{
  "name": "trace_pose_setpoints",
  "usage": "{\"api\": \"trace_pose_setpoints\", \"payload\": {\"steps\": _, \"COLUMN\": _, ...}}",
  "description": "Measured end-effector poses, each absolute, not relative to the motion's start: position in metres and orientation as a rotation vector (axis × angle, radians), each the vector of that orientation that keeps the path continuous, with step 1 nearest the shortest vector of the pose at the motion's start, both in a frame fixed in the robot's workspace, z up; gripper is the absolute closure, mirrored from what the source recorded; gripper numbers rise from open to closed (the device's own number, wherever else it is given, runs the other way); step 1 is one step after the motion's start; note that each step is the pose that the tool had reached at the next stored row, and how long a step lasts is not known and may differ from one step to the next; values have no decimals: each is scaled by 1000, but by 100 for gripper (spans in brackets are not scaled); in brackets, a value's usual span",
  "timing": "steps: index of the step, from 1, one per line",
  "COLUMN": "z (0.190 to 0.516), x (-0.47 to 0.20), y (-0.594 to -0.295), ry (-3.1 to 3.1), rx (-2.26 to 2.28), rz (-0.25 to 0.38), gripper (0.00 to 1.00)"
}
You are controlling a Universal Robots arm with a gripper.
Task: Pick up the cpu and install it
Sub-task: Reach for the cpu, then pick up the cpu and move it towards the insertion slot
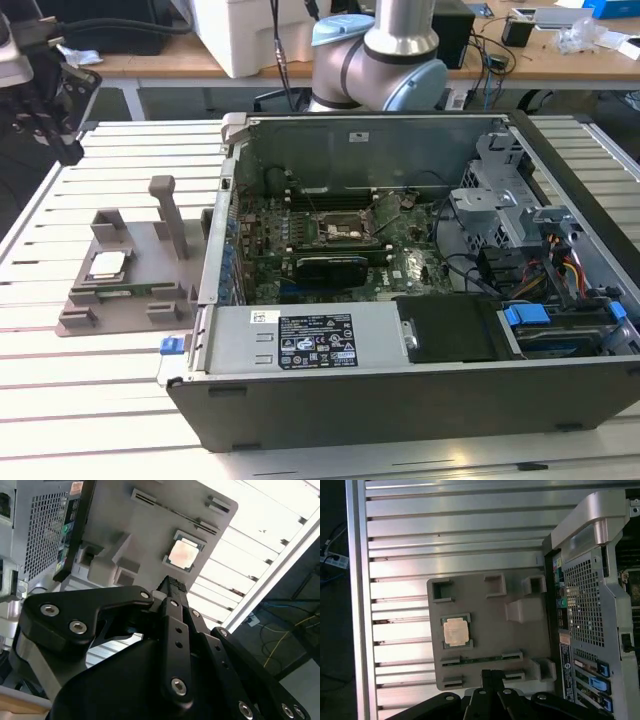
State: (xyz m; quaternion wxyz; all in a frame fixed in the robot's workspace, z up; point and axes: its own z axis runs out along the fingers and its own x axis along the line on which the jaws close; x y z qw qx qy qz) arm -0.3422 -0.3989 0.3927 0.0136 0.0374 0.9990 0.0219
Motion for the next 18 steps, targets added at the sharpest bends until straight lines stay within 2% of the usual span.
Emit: {"api": "trace_pose_setpoints", "payload": {"steps": 18, "z": 392, "x": -375, "y": -399, "ry": 3112, "rx": 116, "rz": 68, "gripper": 89}}
